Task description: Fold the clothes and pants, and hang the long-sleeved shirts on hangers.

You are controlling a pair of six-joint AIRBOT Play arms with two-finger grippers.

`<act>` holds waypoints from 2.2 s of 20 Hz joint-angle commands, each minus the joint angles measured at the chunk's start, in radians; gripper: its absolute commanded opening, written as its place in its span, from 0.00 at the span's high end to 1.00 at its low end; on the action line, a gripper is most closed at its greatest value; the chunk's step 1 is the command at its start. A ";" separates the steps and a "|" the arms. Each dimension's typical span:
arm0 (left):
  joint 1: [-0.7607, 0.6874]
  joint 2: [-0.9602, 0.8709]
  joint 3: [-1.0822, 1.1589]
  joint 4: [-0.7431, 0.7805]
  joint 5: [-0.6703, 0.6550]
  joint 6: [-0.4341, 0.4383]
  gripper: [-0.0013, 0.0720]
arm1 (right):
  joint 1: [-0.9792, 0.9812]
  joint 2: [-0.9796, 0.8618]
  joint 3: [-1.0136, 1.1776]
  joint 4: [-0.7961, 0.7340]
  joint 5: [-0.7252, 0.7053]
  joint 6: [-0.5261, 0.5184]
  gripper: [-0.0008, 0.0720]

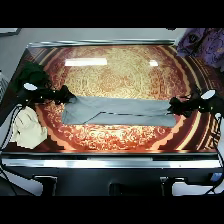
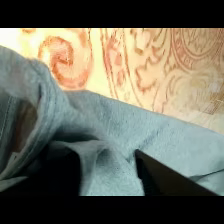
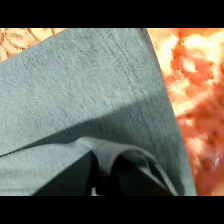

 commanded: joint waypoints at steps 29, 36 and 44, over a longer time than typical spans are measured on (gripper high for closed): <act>-0.053 0.157 0.272 0.539 -0.216 -0.166 0.18 | -0.120 -0.315 0.187 0.232 0.334 -0.267 0.56; -0.159 0.085 0.271 0.319 -0.179 -0.163 0.96 | -0.107 -0.112 0.274 0.114 0.358 -0.103 0.94; -0.560 -0.140 0.319 -0.143 0.134 -0.166 0.96 | -0.107 0.117 0.549 0.002 0.534 0.137 0.94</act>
